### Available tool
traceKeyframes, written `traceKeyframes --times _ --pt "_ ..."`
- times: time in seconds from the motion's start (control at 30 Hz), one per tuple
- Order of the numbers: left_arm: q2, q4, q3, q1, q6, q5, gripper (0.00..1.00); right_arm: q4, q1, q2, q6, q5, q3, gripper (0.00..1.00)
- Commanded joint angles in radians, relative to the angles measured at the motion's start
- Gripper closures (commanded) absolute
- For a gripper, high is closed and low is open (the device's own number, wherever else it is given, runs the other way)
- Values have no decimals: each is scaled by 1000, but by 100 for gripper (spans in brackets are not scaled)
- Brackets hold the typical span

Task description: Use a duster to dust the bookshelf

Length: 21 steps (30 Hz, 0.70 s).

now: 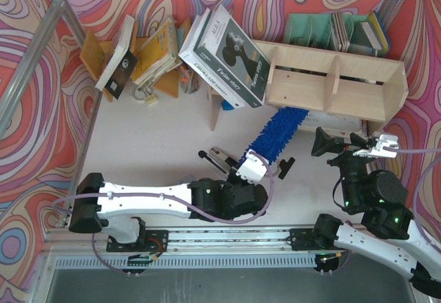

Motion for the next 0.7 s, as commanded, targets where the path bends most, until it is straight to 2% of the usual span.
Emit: traceKeyframes --times 0.0,0.23,0.4,0.67 --pt "-8 53 -51 -2 -28 -68 100 25 -1 4 -4 -3 -4 1" --pt "91 33 -88 -2 -101 20 100 21 -1 4 -1 -3 -5 1" --pt "87 42 -101 -3 -99 37 100 20 -2 10 4 -3 -3 1" --pt "65 -11 27 -22 -16 -31 100 17 -3 9 6 -2 -5 1"
